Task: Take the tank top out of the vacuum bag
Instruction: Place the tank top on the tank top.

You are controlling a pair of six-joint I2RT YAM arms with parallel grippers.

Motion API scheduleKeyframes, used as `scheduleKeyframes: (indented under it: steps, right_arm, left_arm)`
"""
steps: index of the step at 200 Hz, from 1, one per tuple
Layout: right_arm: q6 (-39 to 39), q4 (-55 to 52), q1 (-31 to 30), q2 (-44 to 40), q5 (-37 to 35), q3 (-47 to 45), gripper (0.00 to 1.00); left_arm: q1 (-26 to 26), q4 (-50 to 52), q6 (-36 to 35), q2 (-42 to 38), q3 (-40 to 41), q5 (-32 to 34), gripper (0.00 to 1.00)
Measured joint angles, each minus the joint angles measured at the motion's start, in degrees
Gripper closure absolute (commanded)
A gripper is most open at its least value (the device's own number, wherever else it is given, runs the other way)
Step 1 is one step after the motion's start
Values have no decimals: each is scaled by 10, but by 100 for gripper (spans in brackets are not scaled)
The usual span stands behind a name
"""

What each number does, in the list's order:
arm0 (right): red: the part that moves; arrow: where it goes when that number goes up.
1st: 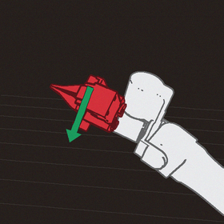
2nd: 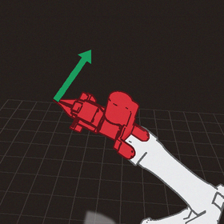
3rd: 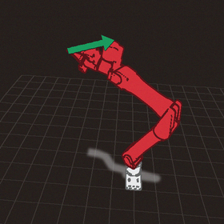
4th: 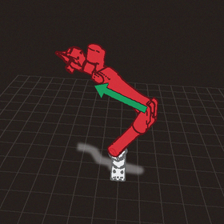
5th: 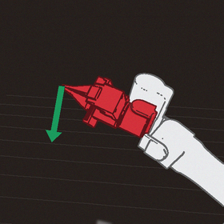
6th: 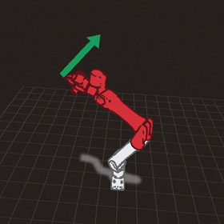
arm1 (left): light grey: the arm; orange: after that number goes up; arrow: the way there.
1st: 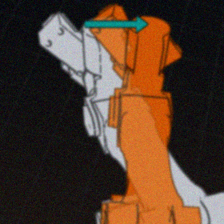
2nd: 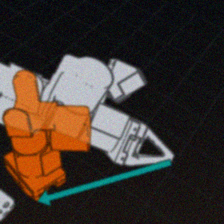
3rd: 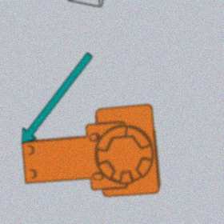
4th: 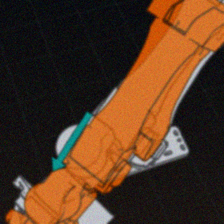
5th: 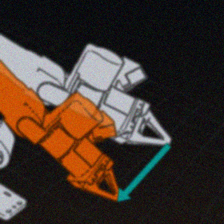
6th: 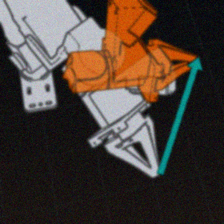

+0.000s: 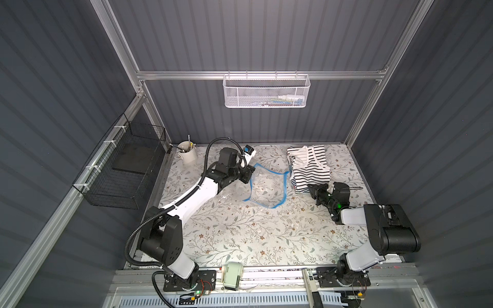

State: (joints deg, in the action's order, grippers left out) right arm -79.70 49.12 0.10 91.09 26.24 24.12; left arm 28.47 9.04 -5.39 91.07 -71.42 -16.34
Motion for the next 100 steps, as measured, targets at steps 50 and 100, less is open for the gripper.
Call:
scheduleKeyframes:
  steps: [50, 100]
  right_arm:
    - [-9, -9, -2, -21, 5, 0, 100]
    - [3, -66, -7, -80, 0, -6, 89]
  left_arm:
    - [2, 0, 0, 1, 0, -2, 100]
    - [4, 0, 0, 1, 0, -2, 100]
